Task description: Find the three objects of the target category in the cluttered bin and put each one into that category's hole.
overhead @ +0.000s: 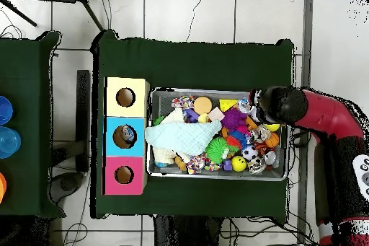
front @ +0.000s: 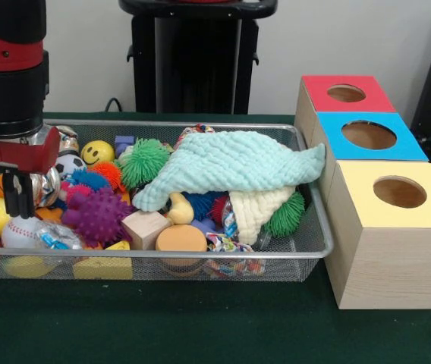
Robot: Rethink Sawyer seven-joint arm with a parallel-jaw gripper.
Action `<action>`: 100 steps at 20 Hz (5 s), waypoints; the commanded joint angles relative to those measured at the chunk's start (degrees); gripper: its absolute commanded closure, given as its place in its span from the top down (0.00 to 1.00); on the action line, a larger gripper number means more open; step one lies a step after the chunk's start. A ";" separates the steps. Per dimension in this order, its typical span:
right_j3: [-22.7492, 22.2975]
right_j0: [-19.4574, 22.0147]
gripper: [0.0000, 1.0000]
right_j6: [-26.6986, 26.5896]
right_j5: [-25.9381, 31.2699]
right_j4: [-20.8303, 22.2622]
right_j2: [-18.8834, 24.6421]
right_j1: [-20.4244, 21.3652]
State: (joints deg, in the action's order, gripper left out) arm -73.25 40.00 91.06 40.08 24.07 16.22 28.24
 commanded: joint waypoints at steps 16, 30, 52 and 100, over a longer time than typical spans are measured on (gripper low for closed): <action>-5.25 0.85 0.00 -4.68 2.27 0.52 2.61 0.64; -4.38 -0.45 1.00 -2.18 6.31 -0.27 0.58 0.35; -5.53 1.44 1.00 -5.82 2.45 -0.68 4.52 0.75; -24.54 2.66 1.00 -3.49 8.82 -7.45 3.45 21.61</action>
State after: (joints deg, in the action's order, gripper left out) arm -88.93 42.36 91.06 43.80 18.42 17.20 42.99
